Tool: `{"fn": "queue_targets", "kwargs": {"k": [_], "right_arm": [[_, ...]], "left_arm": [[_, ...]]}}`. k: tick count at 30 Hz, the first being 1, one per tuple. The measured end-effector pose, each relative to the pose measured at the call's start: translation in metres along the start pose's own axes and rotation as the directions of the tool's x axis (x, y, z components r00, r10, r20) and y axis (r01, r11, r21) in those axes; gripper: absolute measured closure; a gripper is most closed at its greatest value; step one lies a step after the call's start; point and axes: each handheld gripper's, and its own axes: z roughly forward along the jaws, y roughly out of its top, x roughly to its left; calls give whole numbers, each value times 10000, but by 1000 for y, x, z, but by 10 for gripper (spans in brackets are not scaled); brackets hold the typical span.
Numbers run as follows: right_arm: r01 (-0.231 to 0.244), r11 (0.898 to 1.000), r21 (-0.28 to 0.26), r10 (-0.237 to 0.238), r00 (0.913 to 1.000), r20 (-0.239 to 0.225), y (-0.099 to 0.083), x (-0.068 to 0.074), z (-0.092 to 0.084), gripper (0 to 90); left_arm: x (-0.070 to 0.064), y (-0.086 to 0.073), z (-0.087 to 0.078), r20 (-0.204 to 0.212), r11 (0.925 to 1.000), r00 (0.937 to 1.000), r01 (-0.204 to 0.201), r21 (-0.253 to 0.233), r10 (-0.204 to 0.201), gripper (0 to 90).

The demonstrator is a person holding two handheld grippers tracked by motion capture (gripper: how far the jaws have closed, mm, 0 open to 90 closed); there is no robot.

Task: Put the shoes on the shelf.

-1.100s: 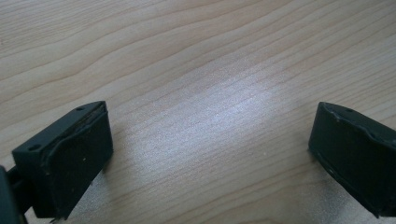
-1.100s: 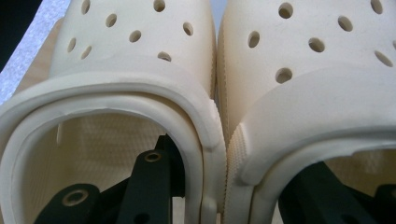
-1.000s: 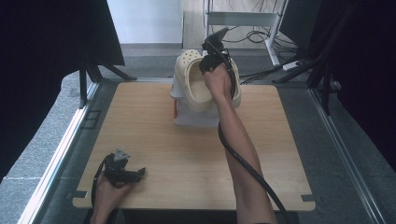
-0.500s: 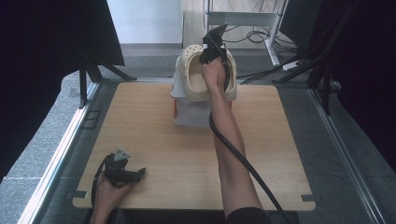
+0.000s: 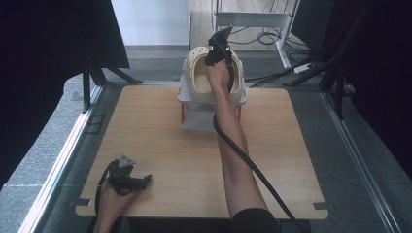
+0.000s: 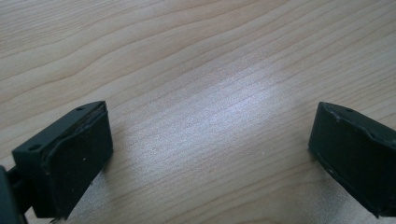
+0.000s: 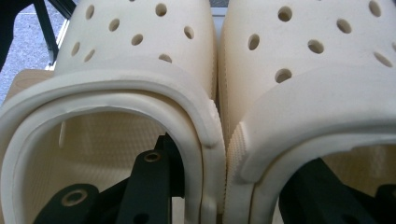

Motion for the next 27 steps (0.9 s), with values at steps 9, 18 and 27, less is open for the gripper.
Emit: {"fn": "queue_targets", "kwargs": {"k": [9, 18, 27], "right_arm": [[628, 9979, -123, -630, 9979, -137, -5, -3, 4, 569], [1584, 9863, -456, -1599, 9866, -321, -9, -8, -9, 391], [2405, 9669, -855, -2473, 9656, -803, -15, -14, -26, 270]], "left_arm": [[0, 0, 0, 6, 10000, 10000, -29, 9, 29, 0], [0, 0, 0, 8, 10000, 10000, -28, 2, 28, 0], [0, 0, 0, 1, 10000, 10000, -30, -4, 30, 0]]}}
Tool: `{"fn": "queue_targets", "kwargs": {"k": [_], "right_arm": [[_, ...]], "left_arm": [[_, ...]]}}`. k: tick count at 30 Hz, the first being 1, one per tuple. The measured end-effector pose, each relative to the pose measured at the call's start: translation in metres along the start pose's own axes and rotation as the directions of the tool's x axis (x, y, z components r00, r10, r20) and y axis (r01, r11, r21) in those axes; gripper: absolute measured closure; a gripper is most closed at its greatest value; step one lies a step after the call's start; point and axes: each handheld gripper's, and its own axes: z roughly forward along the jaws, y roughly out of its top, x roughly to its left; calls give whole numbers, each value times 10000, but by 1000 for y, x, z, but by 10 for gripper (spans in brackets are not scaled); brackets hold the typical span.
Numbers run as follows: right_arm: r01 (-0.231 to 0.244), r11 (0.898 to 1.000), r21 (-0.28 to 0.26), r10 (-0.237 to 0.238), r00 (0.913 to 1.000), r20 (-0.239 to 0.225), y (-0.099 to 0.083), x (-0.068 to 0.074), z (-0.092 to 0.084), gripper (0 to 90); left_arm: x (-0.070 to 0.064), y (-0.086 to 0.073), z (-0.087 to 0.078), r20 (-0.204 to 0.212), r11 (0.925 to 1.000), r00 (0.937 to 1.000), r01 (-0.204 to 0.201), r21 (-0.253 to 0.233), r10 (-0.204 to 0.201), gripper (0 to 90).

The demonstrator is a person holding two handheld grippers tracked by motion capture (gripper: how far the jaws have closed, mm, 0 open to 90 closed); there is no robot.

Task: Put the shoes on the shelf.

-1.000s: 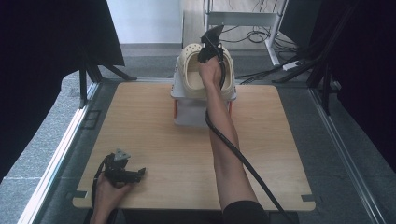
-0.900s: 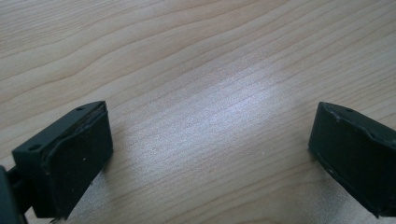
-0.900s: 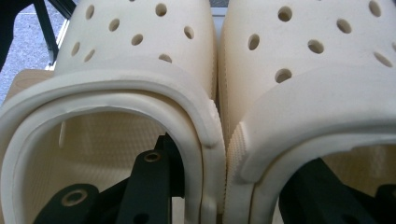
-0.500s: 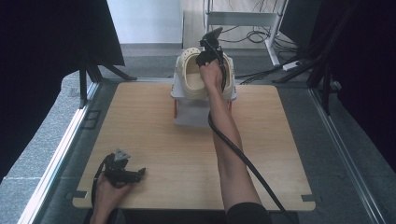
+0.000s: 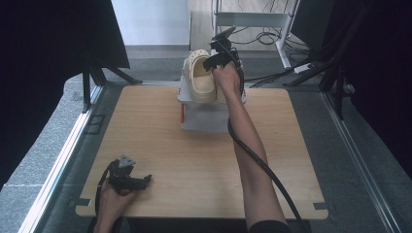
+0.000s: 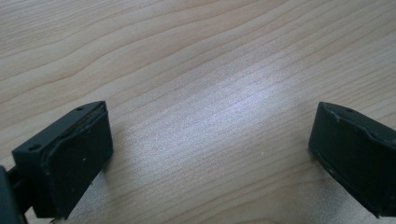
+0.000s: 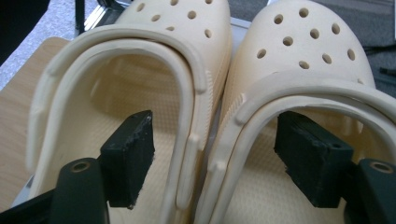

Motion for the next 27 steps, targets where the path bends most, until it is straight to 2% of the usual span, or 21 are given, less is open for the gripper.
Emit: {"fn": "queue_targets", "kwargs": {"k": [4, 9, 13, 27], "right_arm": [[492, 9988, -45, -492, 9987, -157, -3, 2, -9, 240], [831, 9964, -139, -836, 9957, -412, -8, 4, -20, 211], [962, 9944, -437, -988, 9932, -618, -13, 4, -30, 184], [1579, 9822, -1016, -1723, 9729, -1542, -48, -9, -66, 89]], "left_arm": [[0, 0, 0, -30, 10000, 10000, 7, -28, -7, 0], [0, 0, 0, -35, 10000, 10000, 7, -31, -7, 0], [0, 0, 0, -11, 10000, 10000, 9, -37, -10, 0], [0, 0, 0, -7, 10000, 10000, 16, -35, -16, 0]]}}
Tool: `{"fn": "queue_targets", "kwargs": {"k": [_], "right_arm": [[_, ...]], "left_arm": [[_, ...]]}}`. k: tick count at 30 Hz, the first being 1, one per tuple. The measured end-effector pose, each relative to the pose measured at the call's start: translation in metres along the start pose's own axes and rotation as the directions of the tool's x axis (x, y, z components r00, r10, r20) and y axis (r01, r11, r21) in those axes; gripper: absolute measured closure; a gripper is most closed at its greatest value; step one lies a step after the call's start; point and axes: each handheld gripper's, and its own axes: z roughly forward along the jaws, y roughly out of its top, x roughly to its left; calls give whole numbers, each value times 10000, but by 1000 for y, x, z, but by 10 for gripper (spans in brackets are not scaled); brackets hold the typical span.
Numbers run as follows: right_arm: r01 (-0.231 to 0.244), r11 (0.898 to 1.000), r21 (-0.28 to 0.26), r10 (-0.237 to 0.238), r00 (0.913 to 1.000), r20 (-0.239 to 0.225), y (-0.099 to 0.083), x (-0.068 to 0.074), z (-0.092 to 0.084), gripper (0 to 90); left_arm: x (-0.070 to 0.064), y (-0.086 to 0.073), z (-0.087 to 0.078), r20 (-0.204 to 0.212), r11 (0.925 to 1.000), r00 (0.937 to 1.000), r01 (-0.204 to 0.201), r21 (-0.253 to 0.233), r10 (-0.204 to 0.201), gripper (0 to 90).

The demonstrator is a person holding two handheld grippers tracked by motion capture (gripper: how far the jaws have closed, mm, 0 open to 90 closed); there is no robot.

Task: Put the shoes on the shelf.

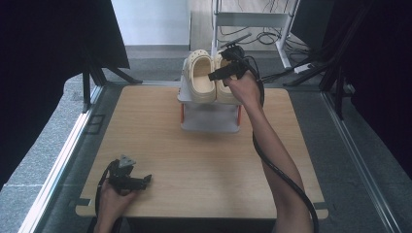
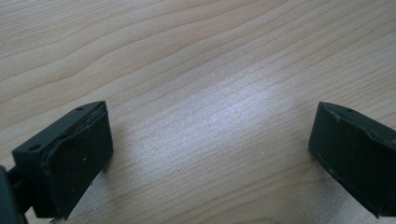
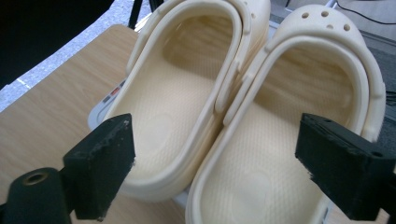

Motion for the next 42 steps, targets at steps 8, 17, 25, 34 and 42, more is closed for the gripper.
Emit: {"fn": "queue_targets", "kwargs": {"k": [8, 17, 25, 34, 42], "right_arm": [[643, 9979, 123, -641, 9978, -165, -26, 1, -17, 4], [817, 9967, -26, -818, 9957, -438, -59, -1, -33, 0], [1154, 9933, 41, -1151, 9922, -485, -84, -4, -49, 0], [1327, 9911, 79, -1320, 9896, -567, -111, -9, -64, 0], [1448, 9894, -113, -1452, 9883, -470, -145, -13, -72, 0]], "left_arm": [[0, 0, 0, 15, 10000, 10000, -3, 30, 3, 0], [0, 0, 0, -26, 10000, 10000, -29, -6, 29, 0], [0, 0, 0, -29, 10000, 10000, 2, -31, -3, 0], [0, 0, 0, -32, 10000, 10000, 2, -28, -2, 0], [0, 0, 0, -31, 10000, 10000, 5, -30, -5, 0]]}}
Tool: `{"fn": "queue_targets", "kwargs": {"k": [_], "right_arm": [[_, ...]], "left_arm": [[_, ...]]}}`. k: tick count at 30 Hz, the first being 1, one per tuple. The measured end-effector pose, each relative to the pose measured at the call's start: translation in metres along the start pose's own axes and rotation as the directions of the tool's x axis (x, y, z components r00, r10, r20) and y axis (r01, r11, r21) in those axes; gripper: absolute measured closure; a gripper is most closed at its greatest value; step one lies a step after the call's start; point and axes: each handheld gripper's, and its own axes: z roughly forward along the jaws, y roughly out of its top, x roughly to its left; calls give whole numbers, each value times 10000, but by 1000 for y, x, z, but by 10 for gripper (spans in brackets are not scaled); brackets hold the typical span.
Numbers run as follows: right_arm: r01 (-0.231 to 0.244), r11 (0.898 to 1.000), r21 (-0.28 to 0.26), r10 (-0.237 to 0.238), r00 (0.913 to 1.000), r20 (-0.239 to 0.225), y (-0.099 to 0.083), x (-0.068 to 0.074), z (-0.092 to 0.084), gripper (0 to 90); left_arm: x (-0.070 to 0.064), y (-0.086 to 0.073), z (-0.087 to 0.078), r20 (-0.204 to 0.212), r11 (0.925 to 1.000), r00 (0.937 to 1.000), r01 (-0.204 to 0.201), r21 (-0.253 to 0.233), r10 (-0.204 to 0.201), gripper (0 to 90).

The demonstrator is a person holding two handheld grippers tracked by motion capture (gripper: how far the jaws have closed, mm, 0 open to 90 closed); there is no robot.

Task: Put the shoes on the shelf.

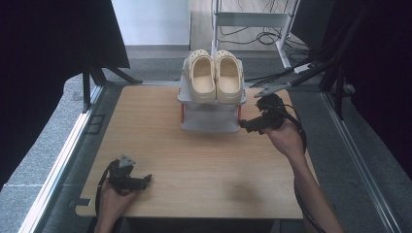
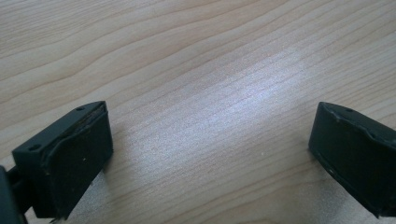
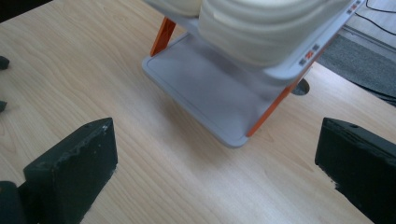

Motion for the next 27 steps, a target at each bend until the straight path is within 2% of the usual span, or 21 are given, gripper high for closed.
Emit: {"fn": "queue_targets", "kwargs": {"k": [5, 16, 19, 22, 27], "right_arm": [[-275, 9995, -141, 274, 9996, -97, -24, -1, 0, 0], [-777, 9970, 26, 777, 9970, -59, -83, -1, 10, 0], [-928, 9957, 51, 929, 9955, -178, -101, 1, 16, 0], [-997, 9948, 192, 999, 9950, -93, -120, 5, 24, 0], [-1386, 9893, 454, 1398, 9899, -229, -150, 14, 39, 0]], "left_arm": [[0, 0, 0, 1, 10000, 10000, -1, 0, 1, 0], [0, 0, 0, 4, 10000, 10000, -10, 28, 10, 0], [0, 0, 0, -11, 10000, 10000, 10, 11, -10, 0], [0, 0, 0, -2, 10000, 10000, 9, 18, -9, 0], [0, 0, 0, -3, 10000, 10000, 19, 8, -19, 0]]}}
